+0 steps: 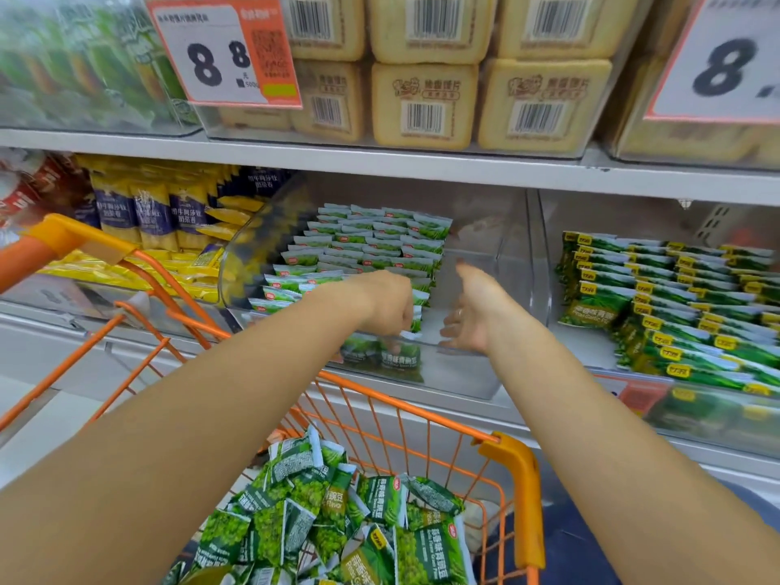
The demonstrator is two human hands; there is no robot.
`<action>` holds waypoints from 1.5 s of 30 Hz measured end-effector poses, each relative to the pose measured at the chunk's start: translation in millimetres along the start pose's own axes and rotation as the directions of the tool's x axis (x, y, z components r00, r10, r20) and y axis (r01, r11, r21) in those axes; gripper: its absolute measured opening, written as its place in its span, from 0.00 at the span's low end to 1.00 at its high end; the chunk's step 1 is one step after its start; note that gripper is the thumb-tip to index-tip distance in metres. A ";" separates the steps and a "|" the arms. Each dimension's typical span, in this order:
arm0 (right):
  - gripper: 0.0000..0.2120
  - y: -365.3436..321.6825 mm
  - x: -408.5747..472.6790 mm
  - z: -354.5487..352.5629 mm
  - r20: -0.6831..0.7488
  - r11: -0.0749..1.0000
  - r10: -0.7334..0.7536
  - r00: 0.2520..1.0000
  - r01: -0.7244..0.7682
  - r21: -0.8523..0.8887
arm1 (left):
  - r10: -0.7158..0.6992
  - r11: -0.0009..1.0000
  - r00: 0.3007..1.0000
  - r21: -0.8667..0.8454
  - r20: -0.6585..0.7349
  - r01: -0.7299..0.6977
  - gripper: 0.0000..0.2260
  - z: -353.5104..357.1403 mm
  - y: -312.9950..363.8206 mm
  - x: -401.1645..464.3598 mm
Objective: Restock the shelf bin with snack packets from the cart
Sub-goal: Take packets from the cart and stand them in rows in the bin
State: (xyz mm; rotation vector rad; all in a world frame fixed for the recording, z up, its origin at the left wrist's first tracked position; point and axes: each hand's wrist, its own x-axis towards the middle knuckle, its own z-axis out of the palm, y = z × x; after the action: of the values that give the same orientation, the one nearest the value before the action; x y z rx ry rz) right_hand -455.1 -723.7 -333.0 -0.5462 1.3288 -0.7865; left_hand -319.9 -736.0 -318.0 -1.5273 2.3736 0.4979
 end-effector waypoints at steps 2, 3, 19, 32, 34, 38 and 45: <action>0.38 -1.4 5.0 0.5 0.055 0.996 0.078 0.995 -0.079 0.029 | -0.019 0.967 0.997 -0.254 -0.071 0.001 0.08 -1.8 -12.9 -17.1; 0.37 -2.6 7.2 1.2 0.081 0.994 0.109 0.991 -0.110 0.010 | -0.047 0.938 0.989 -0.347 -0.143 -0.006 0.09 0.3 -20.9 -28.1; 0.21 -5.2 9.2 25.8 -0.003 0.983 0.138 0.990 -0.137 -0.120 | -0.317 0.948 0.813 -0.186 -0.488 0.258 0.26 49.3 -74.7 -59.8; 0.29 0.6 40.9 53.0 -0.150 0.982 0.074 0.986 -0.046 0.182 | -0.319 0.948 0.793 -0.180 -0.519 0.263 0.26 51.5 -74.6 -57.1; 0.25 -6.7 45.0 40.1 -0.173 0.988 0.016 0.985 0.010 0.151 | -0.318 0.948 0.795 -0.180 -0.517 0.262 0.26 50.9 -74.4 -57.6; 0.27 -20.0 44.9 32.6 -0.131 0.979 -0.187 0.974 0.195 0.053 | -0.335 0.942 0.800 -0.209 -0.498 0.264 0.26 49.1 -74.4 -56.6; 0.22 -5.2 -7.4 34.9 0.017 0.573 -0.640 0.768 0.492 -0.655 | -0.341 0.893 0.666 -0.450 -0.663 0.010 0.19 45.3 -72.7 -76.1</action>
State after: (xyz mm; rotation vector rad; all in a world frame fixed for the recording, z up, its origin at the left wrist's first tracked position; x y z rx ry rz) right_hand -422.3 -724.3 -318.1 -1.5408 1.6528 -0.9338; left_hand -220.7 -682.3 -338.0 -2.5357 2.7254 0.3984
